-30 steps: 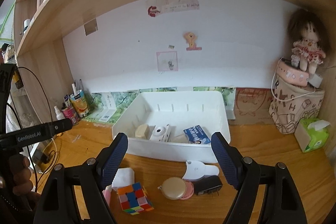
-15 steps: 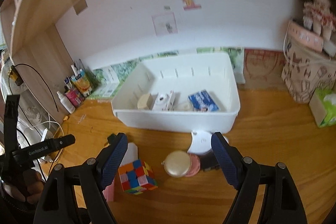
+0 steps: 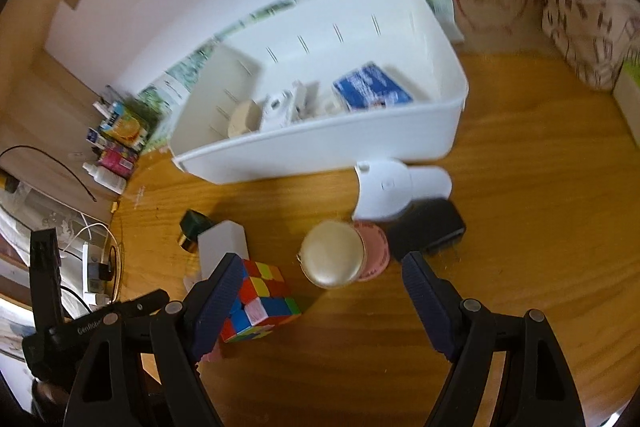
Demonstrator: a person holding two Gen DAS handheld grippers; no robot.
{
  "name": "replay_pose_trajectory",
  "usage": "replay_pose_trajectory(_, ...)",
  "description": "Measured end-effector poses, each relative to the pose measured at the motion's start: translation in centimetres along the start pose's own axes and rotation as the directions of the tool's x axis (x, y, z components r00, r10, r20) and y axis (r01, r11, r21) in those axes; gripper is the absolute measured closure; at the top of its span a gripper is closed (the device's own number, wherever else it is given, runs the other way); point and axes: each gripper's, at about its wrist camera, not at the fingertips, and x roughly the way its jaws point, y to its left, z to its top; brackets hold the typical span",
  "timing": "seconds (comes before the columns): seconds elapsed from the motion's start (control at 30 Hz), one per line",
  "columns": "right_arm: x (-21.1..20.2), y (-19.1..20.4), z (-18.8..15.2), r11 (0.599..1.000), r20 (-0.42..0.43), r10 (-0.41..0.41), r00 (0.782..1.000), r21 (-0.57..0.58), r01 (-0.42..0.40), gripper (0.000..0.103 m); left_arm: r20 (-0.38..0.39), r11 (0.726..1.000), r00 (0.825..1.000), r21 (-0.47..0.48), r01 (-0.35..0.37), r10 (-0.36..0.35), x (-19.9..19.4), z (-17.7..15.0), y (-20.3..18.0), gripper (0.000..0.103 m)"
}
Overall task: Organize rigid objects
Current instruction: 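Grasp the pink hair curlers with the left tool while the right tool grasps the beige round compact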
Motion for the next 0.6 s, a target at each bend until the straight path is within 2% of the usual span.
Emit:
replay_pose_trajectory(0.3,4.0,-0.2,0.1,0.997,-0.172,0.002,0.985,0.081,0.013,0.021,-0.158,1.000,0.987,-0.001,-0.009,0.009,3.4,-0.3,-0.3,0.024)
replay_pose_trajectory(0.6,6.1,-0.5,0.5,0.991,-0.250,-0.065,0.966,0.097,0.092,0.021,-0.262,0.998,0.964,0.039,-0.044,0.052,5.7,-0.2,-1.7,0.025)
